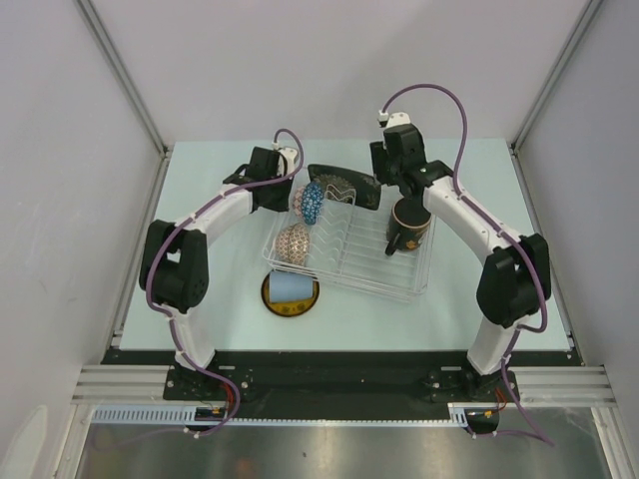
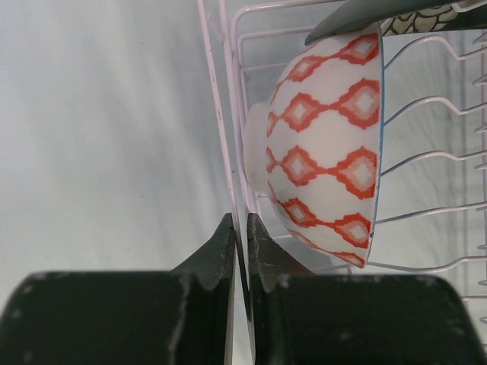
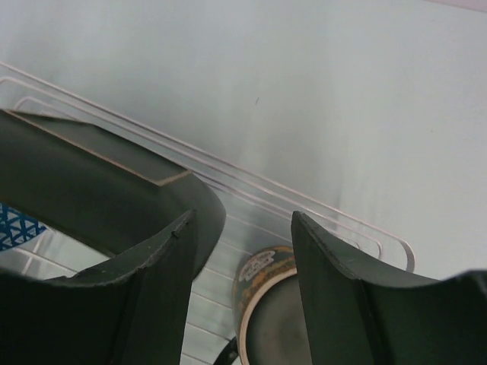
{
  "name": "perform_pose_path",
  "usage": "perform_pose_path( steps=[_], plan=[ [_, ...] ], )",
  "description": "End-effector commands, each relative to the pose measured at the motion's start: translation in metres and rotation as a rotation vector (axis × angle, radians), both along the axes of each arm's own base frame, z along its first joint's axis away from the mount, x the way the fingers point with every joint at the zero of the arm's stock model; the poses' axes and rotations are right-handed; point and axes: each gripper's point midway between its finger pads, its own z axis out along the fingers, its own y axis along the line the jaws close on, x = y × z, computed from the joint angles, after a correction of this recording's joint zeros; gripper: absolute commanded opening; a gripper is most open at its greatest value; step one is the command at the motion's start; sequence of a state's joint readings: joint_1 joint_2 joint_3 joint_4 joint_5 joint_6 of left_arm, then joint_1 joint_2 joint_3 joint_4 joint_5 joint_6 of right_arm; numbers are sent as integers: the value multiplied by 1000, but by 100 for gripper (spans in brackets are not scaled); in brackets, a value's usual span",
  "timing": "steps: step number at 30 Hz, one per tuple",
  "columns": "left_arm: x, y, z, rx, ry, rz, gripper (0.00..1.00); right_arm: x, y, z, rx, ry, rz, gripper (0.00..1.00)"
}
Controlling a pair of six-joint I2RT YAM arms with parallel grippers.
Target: Load the mixed dishes into the dish rack
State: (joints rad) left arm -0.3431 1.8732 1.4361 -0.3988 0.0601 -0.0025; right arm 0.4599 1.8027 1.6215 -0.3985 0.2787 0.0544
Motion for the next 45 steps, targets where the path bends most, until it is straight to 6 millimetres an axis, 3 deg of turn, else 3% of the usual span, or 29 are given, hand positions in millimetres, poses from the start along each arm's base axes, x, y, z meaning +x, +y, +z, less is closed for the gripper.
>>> perform_pose_path(
  steps=[1,6,13,17,19,20,21,23,26,30,32,35,45],
  plan=[
    [-8,-10,37,-57,-50,-80,8,-19,-6,6,27,10,0,58],
    [-8,-11,36,-61,-46,-79,7,-19,-19,-5,-5,35,-38,58],
    [-10,-11,32,-61,-38,-76,7,-27,-53,-16,-74,80,-117,58],
    [-11,-11,31,-60,-37,-79,7,-49,-73,-7,-74,90,-163,58],
    [-10,-11,33,-61,-43,-80,7,-63,-82,-12,-73,117,-190,57],
    [-11,-10,31,-60,-35,-79,7,-71,-92,-4,-59,113,-208,57],
    [-12,-10,31,-57,-37,-80,7,-80,-98,-13,-57,138,-218,57],
    [-12,-9,31,-56,-37,-79,7,-92,-115,-9,-27,137,-270,57],
    [-13,-9,31,-56,-37,-79,7,-106,-132,-18,9,175,-313,56],
    [-13,-10,30,-60,-34,-83,7,-123,-133,-30,51,230,-328,53],
    [-13,-11,31,-62,-35,-83,7,-129,-130,-46,55,269,-327,47],
    [-13,-11,32,-62,-37,-86,7,-129,-129,-63,62,307,-329,38],
    [-12,-7,35,-48,-45,-79,7,-109,-131,-96,87,360,-326,32]
  ],
)
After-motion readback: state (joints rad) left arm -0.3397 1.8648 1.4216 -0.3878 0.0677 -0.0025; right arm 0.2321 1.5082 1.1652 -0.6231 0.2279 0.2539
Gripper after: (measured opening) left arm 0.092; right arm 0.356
